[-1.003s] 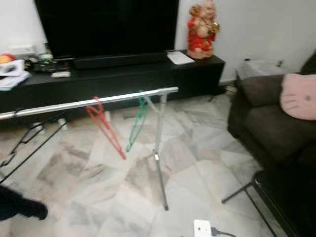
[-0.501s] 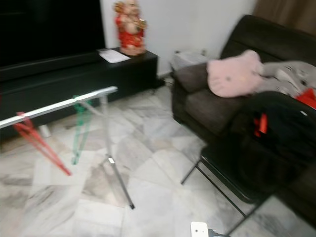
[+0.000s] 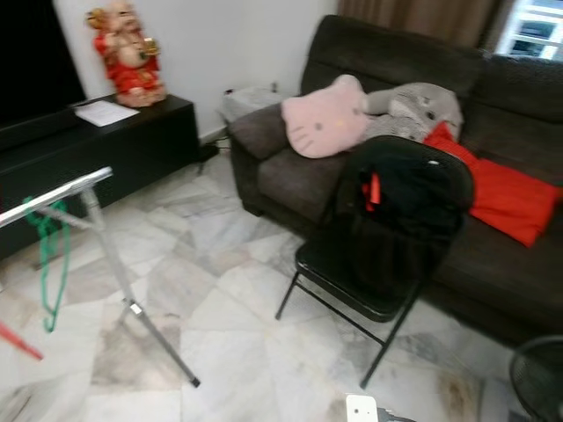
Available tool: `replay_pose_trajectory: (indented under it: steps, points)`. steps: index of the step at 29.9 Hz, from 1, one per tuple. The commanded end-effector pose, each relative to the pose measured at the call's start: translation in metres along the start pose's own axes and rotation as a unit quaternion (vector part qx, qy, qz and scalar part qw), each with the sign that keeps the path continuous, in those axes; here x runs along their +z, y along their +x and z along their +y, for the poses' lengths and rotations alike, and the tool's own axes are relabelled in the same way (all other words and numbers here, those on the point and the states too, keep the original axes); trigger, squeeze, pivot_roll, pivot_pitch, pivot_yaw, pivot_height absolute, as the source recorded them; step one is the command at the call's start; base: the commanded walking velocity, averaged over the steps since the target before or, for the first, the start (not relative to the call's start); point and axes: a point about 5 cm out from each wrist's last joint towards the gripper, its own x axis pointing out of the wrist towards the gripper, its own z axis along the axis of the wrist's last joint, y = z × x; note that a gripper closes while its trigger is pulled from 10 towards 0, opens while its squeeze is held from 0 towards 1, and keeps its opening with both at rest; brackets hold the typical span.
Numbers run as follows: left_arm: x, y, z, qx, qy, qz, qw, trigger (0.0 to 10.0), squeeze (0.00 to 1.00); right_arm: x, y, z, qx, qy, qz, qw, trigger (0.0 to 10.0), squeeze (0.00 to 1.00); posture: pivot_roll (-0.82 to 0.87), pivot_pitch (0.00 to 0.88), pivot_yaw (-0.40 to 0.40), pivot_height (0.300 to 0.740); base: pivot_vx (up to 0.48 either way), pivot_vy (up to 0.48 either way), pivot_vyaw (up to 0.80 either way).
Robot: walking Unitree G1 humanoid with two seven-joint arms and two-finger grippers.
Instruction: Hang hanger
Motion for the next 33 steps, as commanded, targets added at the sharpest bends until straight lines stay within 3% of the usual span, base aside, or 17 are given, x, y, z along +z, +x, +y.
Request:
replay_pose_trajectory:
  steps: [1, 13, 19, 25, 33]
  points:
    - [-0.01, -0.003, 0.002, 0.003, -0.004, 0.015, 1.0, 10.0, 0.0, 0.007, 0.001, 0.003, 0.001, 0.006, -0.015, 1.0, 10.0, 0.0, 0.08, 0.0, -0.003, 0.74, 0.0, 0.0, 0.0]
    - [-0.021, -0.008, 0.012, 0.009, -0.01, 0.024, 1.0, 10.0, 0.0, 0.009, 0.001, 0.002, -0.003, 0.011, -0.018, 1.0, 10.0, 0.0, 0.08, 0.0, -0.005, 0.74, 0.266, 0.0, 0.0]
    - [-0.016, -0.006, 0.011, 0.008, -0.011, 0.021, 1.0, 10.0, 0.0, 0.01, 0.001, 0.002, -0.008, 0.014, -0.022, 1.0, 10.0, 0.0, 0.07, 0.0, -0.003, 0.74, 0.271, 0.0, 0.0]
    - [-0.009, -0.002, 0.003, 0.002, -0.01, 0.016, 1.0, 10.0, 0.0, 0.01, 0.001, 0.002, -0.008, 0.017, -0.022, 1.0, 10.0, 0.0, 0.07, 0.0, -0.003, 0.74, 0.27, 0.0, -0.78]
    - [-0.014, -0.003, -0.006, -0.003, -0.009, 0.02, 1.0, 10.0, 0.0, 0.01, 0.001, 0.002, -0.009, 0.015, -0.021, 1.0, 10.0, 0.0, 0.08, 0.0, -0.007, 0.74, 0.271, 0.0, -0.76]
